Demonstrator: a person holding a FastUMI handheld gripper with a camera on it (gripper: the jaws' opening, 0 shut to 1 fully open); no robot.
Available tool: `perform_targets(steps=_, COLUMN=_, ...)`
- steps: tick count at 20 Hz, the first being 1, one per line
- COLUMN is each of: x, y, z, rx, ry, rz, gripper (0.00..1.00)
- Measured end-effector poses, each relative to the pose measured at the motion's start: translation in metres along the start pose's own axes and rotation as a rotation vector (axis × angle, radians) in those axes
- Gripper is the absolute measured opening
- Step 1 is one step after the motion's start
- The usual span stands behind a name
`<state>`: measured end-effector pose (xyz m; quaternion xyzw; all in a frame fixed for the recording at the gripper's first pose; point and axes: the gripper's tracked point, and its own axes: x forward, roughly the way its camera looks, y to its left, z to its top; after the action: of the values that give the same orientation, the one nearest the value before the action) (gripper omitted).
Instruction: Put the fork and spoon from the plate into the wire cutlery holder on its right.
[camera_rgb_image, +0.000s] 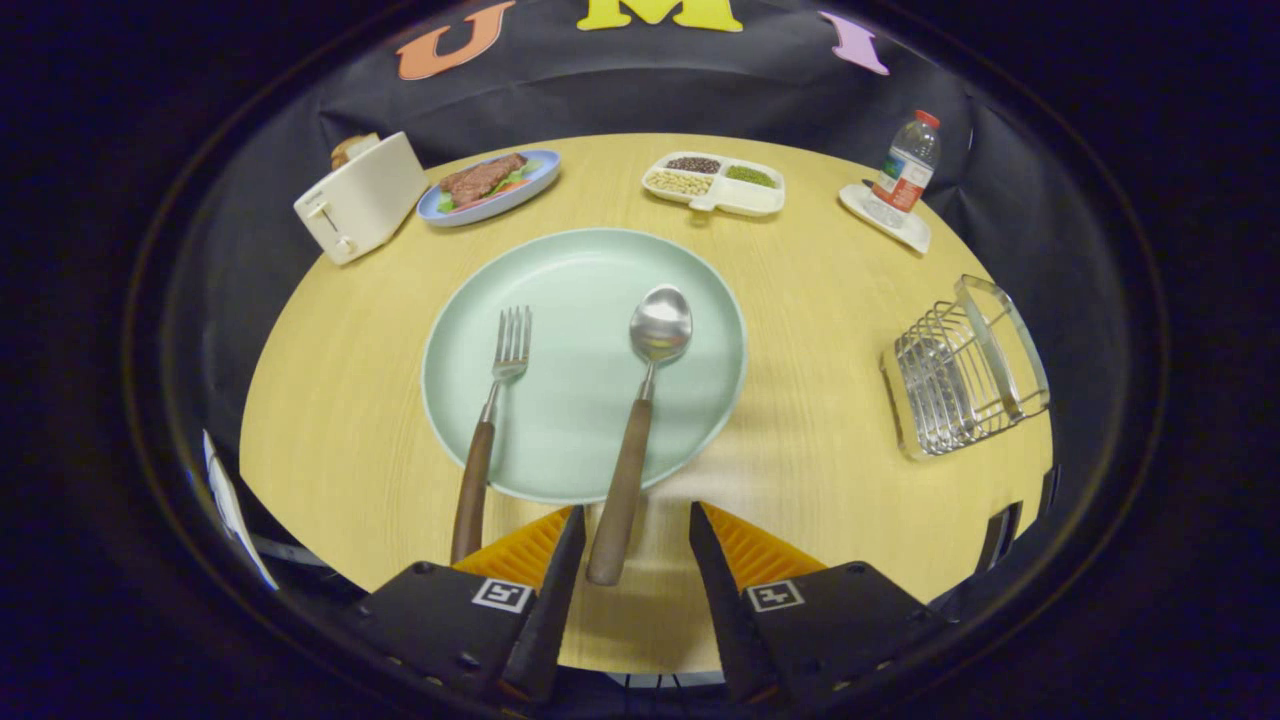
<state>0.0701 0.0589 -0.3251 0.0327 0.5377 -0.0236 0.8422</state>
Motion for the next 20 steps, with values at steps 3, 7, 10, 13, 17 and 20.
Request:
perform_targets(steps=3, x=0.006, y=-0.001, z=0.001, rx=-0.024, ry=0.014, rz=-0.020, gripper=0.50)
perform_targets(steps=7, x=0.003, y=-0.001, z=0.002, rx=-0.036, ry=0.015, rz=-0.038, gripper=0.20)
perform_targets(steps=10, x=0.000, y=-0.003, z=0.003, rx=-0.022, ry=-0.004, rz=-0.022, gripper=0.12)
perform_targets(steps=13, x=-0.014, y=-0.007, z=-0.001, rx=-0.022, ry=-0.013, rz=-0.012, gripper=0.02)
perform_targets(steps=17, x=-0.026, y=-0.015, z=-0.001, rx=-0.014, ry=-0.039, rz=0.003, gripper=0.02)
perform_targets(steps=20, x=-0.040, y=-0.025, z=0.000, rx=-0.002, ry=-0.061, rz=0.011, gripper=0.02)
